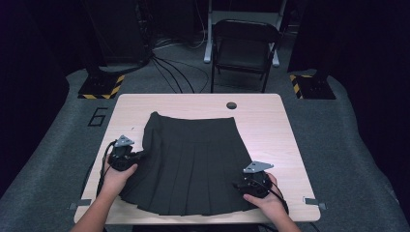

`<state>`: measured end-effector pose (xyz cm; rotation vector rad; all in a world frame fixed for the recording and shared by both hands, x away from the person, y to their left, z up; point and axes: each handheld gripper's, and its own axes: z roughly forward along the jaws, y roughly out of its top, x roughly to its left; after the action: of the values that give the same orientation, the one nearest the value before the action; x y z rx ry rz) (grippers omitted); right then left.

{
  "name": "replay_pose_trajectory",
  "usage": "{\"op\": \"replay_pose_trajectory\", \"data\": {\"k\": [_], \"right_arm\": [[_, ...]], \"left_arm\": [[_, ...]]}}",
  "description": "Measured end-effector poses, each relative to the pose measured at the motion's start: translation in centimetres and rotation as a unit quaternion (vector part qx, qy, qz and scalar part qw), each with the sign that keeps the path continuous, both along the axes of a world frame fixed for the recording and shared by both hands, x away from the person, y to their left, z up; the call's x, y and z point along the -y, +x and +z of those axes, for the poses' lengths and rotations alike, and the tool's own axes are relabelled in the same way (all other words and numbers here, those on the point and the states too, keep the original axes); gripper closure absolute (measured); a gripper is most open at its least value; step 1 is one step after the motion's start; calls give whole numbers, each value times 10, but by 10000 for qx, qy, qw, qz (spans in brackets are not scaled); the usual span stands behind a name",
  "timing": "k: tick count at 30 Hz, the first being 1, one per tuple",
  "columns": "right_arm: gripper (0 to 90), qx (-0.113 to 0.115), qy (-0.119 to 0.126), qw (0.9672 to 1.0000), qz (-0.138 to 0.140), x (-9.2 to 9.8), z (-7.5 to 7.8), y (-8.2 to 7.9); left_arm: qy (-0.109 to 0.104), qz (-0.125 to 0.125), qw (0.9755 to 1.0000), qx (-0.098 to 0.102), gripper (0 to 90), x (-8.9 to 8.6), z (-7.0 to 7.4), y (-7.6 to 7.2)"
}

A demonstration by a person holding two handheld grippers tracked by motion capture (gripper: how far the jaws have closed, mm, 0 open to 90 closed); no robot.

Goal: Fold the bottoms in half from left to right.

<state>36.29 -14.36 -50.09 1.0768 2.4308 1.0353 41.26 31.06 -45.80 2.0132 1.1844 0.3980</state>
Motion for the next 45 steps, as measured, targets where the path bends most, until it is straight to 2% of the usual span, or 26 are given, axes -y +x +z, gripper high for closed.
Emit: {"op": "replay_pose_trajectory", "data": {"k": [6,10,12,13,18,23,29,30,37,45], "right_arm": [[395,4,23,10000,9,1,1,-1],[395,-7,22,10000,3,1,1,-1],[395,12,49,10000,15,0,2,-1],[395,12,49,10000,15,0,2,-1],[396,46,79,10000,-17,0,3,-1],[396,48,96,9999,-6,3,4,-2],[397,15,119,9999,0,3,5,-2],[397,15,119,9999,0,3,5,-2],[397,28,137,9999,28,3,5,-2],[397,11,170,9999,11,1,5,-2]], "left_arm": [[-10,-195,9998,80,847,11,14,-2],[-24,-349,9994,59,847,20,19,-1],[-53,-378,9992,116,847,25,21,-1],[-21,-458,9989,75,847,27,22,0],[-18,-682,9975,166,847,44,28,-1],[43,-943,9954,145,847,58,34,-1],[8,-1130,9935,133,847,72,36,-2],[3,-1123,9935,185,847,75,35,-2],[-141,-1232,9922,103,847,86,34,-1],[-259,-1454,9890,125,847,105,37,-1]]}}
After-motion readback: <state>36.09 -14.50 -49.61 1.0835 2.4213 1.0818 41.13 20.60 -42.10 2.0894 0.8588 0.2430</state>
